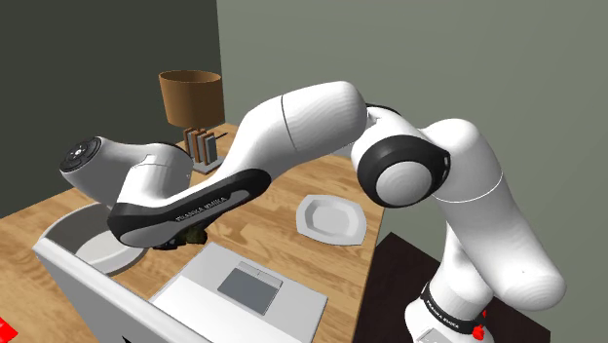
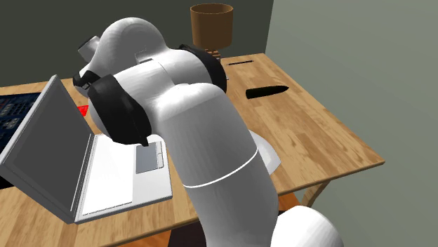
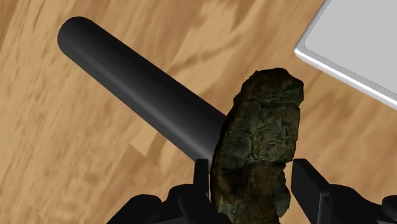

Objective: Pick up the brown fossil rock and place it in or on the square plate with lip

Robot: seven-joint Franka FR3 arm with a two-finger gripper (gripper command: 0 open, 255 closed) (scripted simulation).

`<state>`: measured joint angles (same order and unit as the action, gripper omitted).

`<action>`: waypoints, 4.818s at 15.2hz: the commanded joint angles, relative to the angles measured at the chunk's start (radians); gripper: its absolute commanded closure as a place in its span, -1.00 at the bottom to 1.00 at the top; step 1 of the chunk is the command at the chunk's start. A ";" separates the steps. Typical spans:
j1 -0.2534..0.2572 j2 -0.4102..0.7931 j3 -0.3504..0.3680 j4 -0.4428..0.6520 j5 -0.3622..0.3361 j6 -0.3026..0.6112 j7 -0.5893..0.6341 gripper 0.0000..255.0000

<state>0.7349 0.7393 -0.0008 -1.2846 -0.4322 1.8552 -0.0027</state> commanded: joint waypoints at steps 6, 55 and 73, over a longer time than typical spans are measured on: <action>0.001 0.001 0.000 -0.004 0.000 0.002 0.002 1.00; -0.193 -1.167 -0.145 -1.292 -0.146 0.223 -0.177 1.00; -0.263 -1.156 -0.204 -1.482 -0.278 0.429 -0.115 1.00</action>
<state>0.4758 -0.4319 -0.2031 -2.7609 -0.7002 2.2641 -0.1290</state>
